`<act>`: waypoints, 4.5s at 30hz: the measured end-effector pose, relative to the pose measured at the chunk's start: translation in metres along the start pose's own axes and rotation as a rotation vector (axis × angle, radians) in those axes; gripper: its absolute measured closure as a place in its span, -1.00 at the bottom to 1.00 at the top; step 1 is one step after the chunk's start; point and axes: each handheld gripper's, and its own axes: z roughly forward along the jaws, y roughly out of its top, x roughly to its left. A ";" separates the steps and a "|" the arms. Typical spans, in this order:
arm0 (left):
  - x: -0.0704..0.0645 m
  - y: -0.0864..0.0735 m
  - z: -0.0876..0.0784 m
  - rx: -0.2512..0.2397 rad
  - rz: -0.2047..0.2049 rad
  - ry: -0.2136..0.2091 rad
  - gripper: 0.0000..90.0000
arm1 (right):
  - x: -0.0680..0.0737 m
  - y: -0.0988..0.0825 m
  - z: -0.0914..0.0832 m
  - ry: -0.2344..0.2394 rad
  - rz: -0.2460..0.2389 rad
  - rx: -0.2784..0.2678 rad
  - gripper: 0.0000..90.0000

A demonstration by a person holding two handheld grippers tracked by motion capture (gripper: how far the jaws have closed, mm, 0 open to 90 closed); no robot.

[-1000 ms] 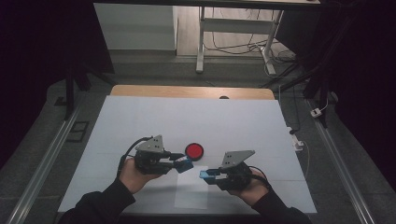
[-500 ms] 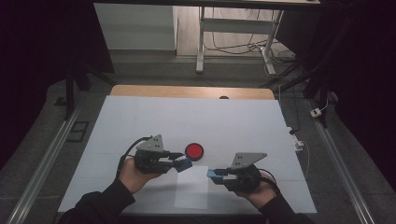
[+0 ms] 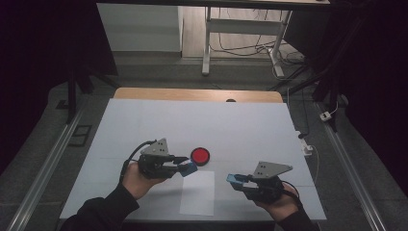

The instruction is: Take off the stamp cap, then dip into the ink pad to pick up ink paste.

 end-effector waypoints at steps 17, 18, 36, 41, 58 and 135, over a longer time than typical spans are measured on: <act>0.000 0.001 0.001 0.001 0.010 0.026 0.56 | -0.009 -0.027 -0.034 -0.125 0.105 -0.013 0.53; 0.000 0.001 0.001 0.001 0.008 0.026 0.56 | -0.010 -0.028 -0.036 -0.129 0.113 -0.012 0.53; 0.003 0.003 0.003 0.004 -0.046 0.012 0.56 | -0.017 -0.049 -0.052 -0.165 0.210 0.003 0.53; 0.007 0.006 0.006 0.015 -0.067 0.023 0.56 | -0.017 -0.049 -0.052 -0.164 0.210 0.002 0.53; 0.022 0.016 0.023 0.051 -0.061 0.082 0.56 | -0.015 -0.049 -0.054 -0.161 0.202 -0.003 0.53; 0.074 0.016 0.097 0.201 -0.131 0.122 0.58 | -0.014 -0.050 -0.055 -0.156 0.196 0.002 0.53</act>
